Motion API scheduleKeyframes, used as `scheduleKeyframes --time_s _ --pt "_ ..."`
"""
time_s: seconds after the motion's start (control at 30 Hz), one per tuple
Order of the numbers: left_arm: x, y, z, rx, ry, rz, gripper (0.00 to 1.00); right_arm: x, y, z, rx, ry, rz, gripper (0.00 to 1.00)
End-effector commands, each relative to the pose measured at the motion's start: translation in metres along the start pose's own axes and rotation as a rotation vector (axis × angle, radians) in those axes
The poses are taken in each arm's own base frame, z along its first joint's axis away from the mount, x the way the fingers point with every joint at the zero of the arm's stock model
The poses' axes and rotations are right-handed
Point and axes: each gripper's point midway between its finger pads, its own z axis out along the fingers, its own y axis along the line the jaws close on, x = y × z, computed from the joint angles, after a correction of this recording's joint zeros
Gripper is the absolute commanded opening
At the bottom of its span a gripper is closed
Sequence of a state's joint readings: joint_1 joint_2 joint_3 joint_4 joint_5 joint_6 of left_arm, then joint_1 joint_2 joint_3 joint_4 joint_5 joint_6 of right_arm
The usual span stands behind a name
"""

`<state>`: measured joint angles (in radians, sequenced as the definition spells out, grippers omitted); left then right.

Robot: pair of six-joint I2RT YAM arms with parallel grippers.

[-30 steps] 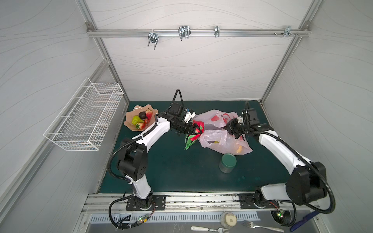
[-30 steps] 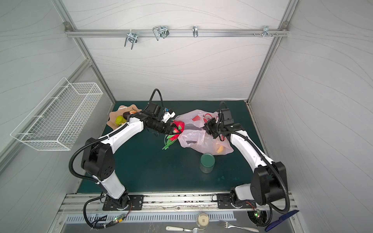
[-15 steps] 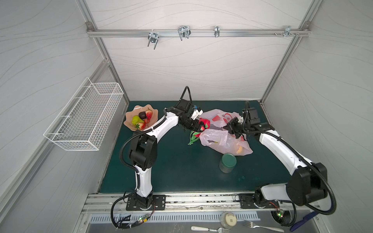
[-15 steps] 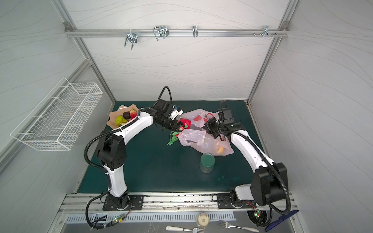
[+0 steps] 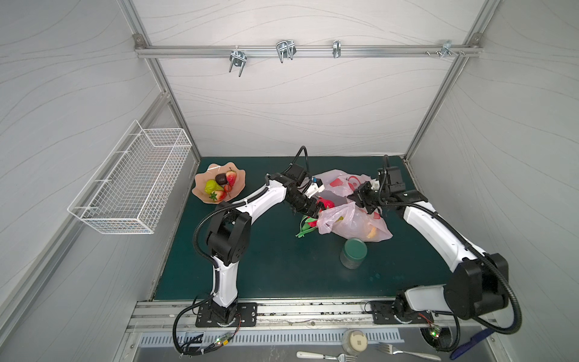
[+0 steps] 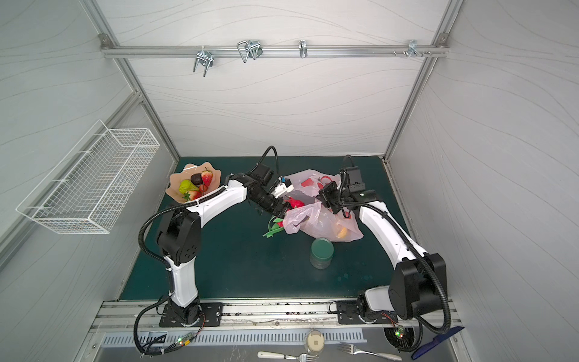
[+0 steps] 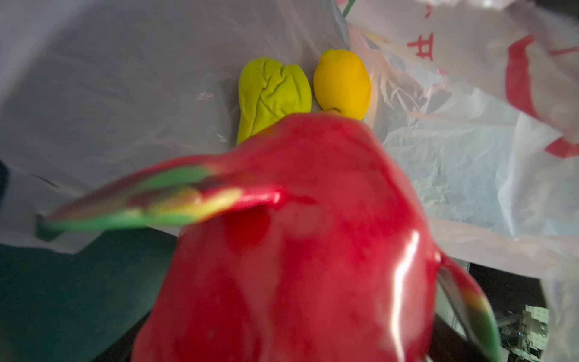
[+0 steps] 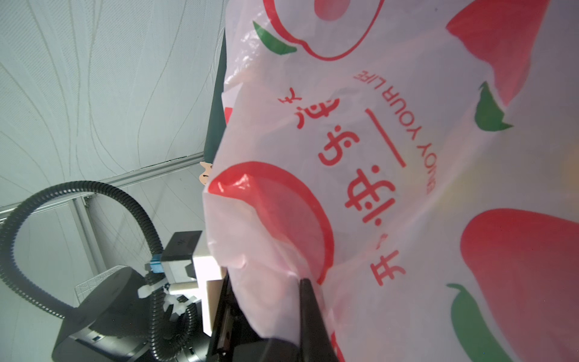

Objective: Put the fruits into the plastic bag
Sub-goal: 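Carry the dragon fruit with the left gripper toward the bag mouth, then push the held dragon fruit into the bag beside the right gripper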

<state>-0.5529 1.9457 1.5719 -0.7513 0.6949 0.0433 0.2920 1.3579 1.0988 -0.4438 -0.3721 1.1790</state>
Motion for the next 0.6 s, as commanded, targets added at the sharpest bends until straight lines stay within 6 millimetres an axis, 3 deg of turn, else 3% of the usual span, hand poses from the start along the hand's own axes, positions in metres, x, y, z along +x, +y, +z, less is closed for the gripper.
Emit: scheduleKeyframes --time_s 0.0,0.43,0.57 --pt "-0.017 -0.022 -0.001 0.079 -0.052 0.055 0.38 0.0 0.01 -0.01 -0.021 -0.004 -0.012 0.0" --pt "-0.072 -0.012 0.012 0.075 -0.109 0.01 0.38 0.002 0.01 -0.015 -0.026 -0.005 -0.01 0.0" --pt "-0.097 -0.019 0.011 0.112 -0.167 -0.003 0.38 0.004 0.01 -0.016 -0.027 -0.006 -0.008 0.0"
